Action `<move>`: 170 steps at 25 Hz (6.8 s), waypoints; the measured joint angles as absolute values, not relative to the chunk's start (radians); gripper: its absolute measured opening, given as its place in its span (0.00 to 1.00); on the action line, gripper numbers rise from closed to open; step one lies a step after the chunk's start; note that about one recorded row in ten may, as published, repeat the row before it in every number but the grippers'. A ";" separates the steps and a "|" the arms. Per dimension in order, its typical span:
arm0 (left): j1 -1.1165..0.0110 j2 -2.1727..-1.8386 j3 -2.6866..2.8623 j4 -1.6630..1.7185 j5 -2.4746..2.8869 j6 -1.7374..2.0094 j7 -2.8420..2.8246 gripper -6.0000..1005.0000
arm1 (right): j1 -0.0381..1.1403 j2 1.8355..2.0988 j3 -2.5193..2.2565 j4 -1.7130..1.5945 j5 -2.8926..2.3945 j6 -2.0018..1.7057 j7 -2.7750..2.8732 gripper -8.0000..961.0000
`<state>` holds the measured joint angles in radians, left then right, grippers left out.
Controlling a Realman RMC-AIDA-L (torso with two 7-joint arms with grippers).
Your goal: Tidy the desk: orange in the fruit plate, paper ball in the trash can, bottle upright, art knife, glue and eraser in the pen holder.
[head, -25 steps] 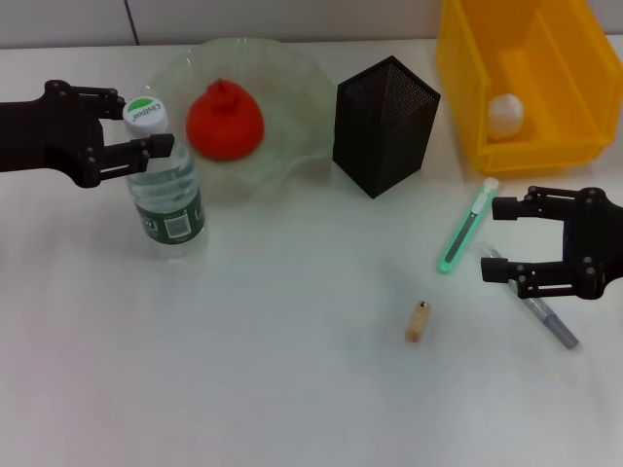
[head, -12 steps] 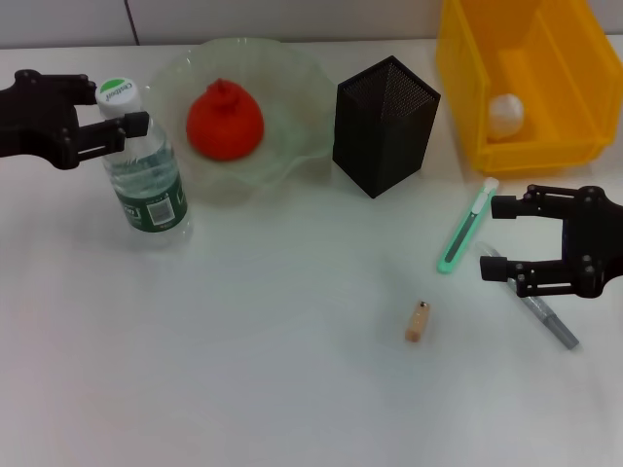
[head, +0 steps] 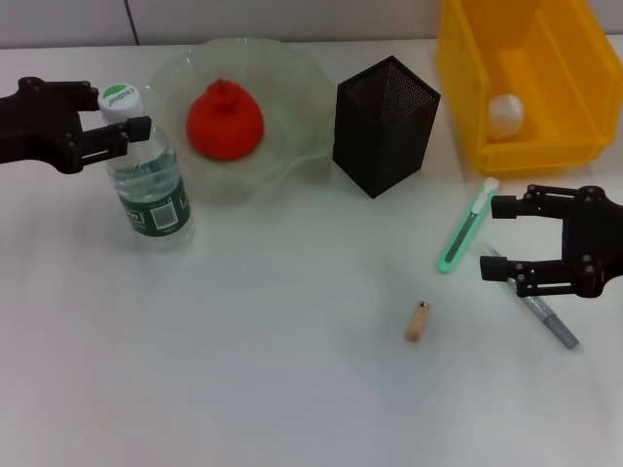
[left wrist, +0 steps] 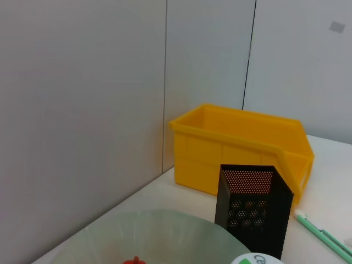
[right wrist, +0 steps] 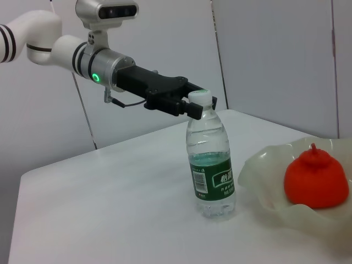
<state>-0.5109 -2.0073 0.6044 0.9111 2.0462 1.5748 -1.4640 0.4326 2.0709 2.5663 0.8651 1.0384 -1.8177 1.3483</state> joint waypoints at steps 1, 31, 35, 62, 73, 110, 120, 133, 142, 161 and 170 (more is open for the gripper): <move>-0.511 -2.008 0.604 0.911 2.046 1.575 -1.464 0.45 | 0.433 2.071 2.566 0.865 1.038 -1.818 1.348 0.86; -0.495 -1.999 0.590 0.920 1.887 1.689 -1.526 0.76 | 0.433 2.071 2.566 0.864 1.038 -1.819 1.347 0.86; -0.470 -1.976 0.542 0.905 1.694 1.848 -1.575 0.79 | 0.435 2.071 2.566 0.864 1.039 -1.817 1.347 0.86; -0.424 -2.064 0.808 0.340 1.839 1.656 -0.857 0.80 | 0.563 2.043 2.553 0.899 1.047 -1.833 1.675 0.86; -0.433 -2.068 0.808 0.335 1.856 1.630 -0.854 0.80 | 0.736 2.003 2.268 1.079 0.831 -1.801 2.294 0.86; -0.463 -2.070 0.808 0.325 1.854 1.621 -0.858 0.80 | 0.873 2.034 1.889 0.941 0.432 -1.503 2.860 0.86; -0.465 -2.071 0.809 0.324 1.856 1.623 -0.828 0.80 | 0.895 2.039 1.891 0.881 0.433 -1.450 2.932 0.86; -0.461 -2.069 0.819 0.329 1.857 1.633 -0.815 0.80 | 0.903 2.055 1.893 0.824 0.440 -1.361 2.953 0.86; -0.459 -2.066 0.819 0.334 1.856 1.635 -0.815 0.80 | 0.906 2.060 1.892 0.807 0.439 -1.346 2.956 0.86; -0.460 -2.063 0.819 0.349 1.859 1.635 -0.814 0.80 | 0.896 2.062 1.911 0.806 0.435 -1.341 2.959 0.86; -0.457 -2.063 0.819 0.348 1.859 1.635 -0.815 0.80 | 0.896 2.062 1.910 0.793 0.435 -1.341 2.959 0.85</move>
